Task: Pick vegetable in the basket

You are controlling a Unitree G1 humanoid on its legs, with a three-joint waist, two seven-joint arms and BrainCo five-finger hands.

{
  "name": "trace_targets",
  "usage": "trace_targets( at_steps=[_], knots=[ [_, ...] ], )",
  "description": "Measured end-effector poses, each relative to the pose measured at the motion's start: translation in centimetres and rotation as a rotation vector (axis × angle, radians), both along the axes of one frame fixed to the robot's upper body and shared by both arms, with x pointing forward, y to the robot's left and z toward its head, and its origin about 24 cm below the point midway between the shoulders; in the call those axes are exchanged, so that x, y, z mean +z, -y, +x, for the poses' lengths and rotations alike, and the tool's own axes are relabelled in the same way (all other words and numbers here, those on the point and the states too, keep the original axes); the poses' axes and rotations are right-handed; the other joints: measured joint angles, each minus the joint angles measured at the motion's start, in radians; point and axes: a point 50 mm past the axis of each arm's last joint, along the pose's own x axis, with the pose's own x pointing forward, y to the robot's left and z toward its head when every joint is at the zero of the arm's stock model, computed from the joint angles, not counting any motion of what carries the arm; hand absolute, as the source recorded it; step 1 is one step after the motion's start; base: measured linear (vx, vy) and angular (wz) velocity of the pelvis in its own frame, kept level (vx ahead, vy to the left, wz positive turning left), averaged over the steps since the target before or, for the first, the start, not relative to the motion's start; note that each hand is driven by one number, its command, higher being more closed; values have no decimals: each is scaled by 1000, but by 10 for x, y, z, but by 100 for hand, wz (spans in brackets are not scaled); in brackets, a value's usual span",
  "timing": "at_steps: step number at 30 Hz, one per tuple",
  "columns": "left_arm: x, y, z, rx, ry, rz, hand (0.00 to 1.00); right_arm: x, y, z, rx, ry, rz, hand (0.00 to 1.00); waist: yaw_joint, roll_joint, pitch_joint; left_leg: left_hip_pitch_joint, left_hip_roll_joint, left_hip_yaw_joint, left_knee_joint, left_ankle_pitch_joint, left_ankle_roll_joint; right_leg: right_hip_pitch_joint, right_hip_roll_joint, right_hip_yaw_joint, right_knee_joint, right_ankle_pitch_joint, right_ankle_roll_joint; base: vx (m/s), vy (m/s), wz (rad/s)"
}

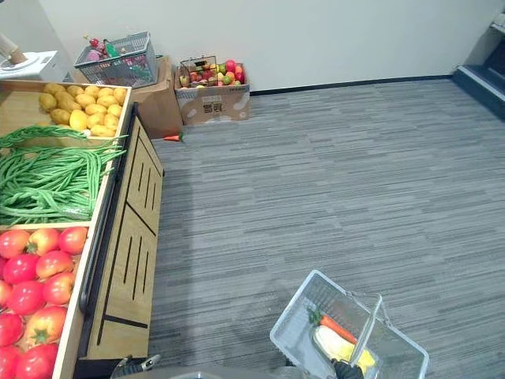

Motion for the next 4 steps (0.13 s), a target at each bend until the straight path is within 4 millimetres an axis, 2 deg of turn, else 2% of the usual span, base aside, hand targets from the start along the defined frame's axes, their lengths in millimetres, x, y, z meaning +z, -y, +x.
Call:
trace_targets(
  at_steps=[4],
  knots=[
    [0,0,0,-42,-10,-2,0,0,-2,1,30,-5,1,100,2,-2,-5,20,0,-3,6,0,0,1,2,-2,24,0,0,12,-21,-16]
  ],
)
